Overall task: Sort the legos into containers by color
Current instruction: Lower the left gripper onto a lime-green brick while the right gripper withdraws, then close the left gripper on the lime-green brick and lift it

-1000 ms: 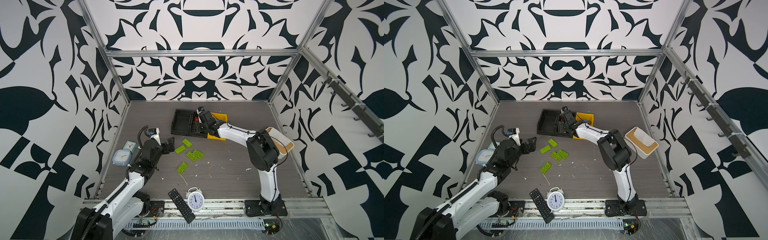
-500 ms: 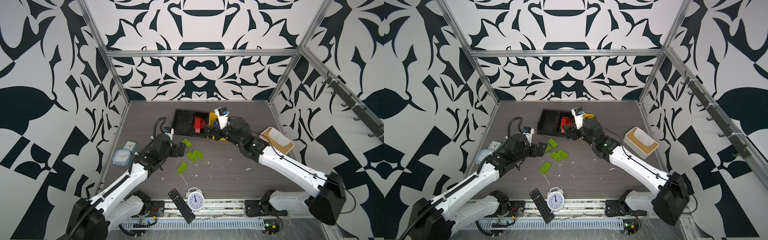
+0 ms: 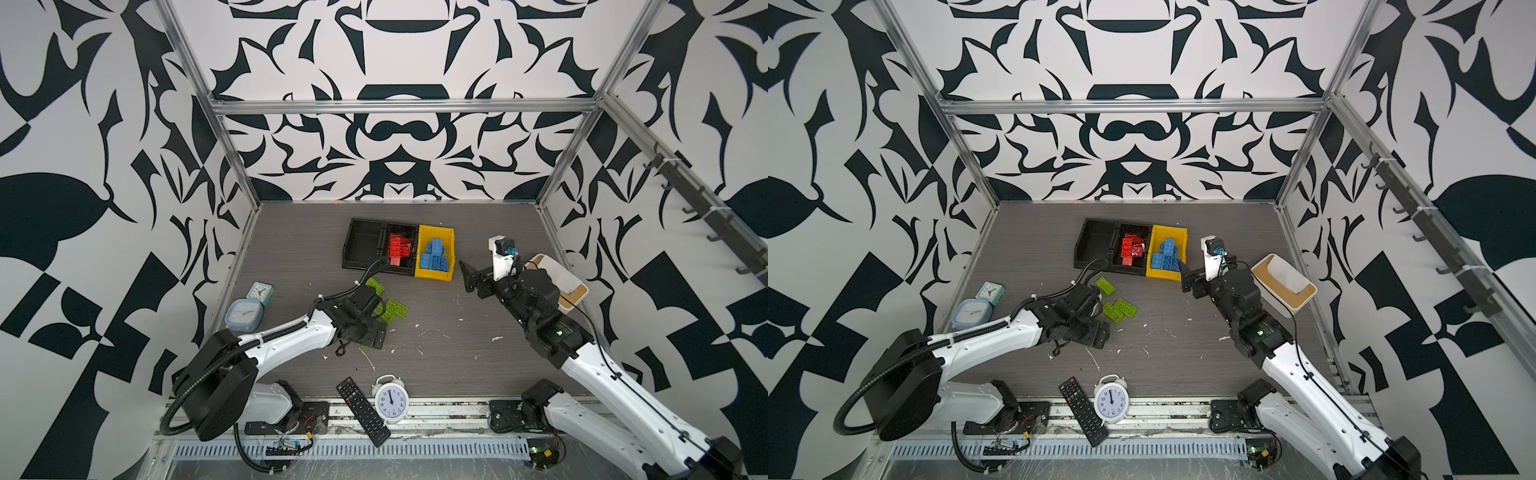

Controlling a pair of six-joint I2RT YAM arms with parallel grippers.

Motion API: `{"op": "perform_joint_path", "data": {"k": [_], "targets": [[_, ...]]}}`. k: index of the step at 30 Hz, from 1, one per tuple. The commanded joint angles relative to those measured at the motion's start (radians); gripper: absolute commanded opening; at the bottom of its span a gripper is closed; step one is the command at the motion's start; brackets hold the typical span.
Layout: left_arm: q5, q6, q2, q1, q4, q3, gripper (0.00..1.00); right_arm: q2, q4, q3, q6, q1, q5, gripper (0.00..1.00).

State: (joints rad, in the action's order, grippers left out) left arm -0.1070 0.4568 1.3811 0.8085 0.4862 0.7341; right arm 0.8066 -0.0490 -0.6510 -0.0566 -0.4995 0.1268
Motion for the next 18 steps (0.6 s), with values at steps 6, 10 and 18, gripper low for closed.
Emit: {"op": "perform_joint_path", "data": {"k": [6,10,18], "targets": [[-0.037,0.011,0.09,0.0,0.071,0.054,0.87,0.003,-0.04,0.015,-0.018,0.003,0.007,0.94],[-0.037,0.02,0.108,0.0,0.073,0.054,0.79,0.008,-0.031,0.019,-0.023,0.003,0.0,0.93],[-0.043,0.037,0.106,0.0,0.065,0.045,0.65,0.027,-0.03,0.014,-0.031,0.003,-0.021,0.91]]}}
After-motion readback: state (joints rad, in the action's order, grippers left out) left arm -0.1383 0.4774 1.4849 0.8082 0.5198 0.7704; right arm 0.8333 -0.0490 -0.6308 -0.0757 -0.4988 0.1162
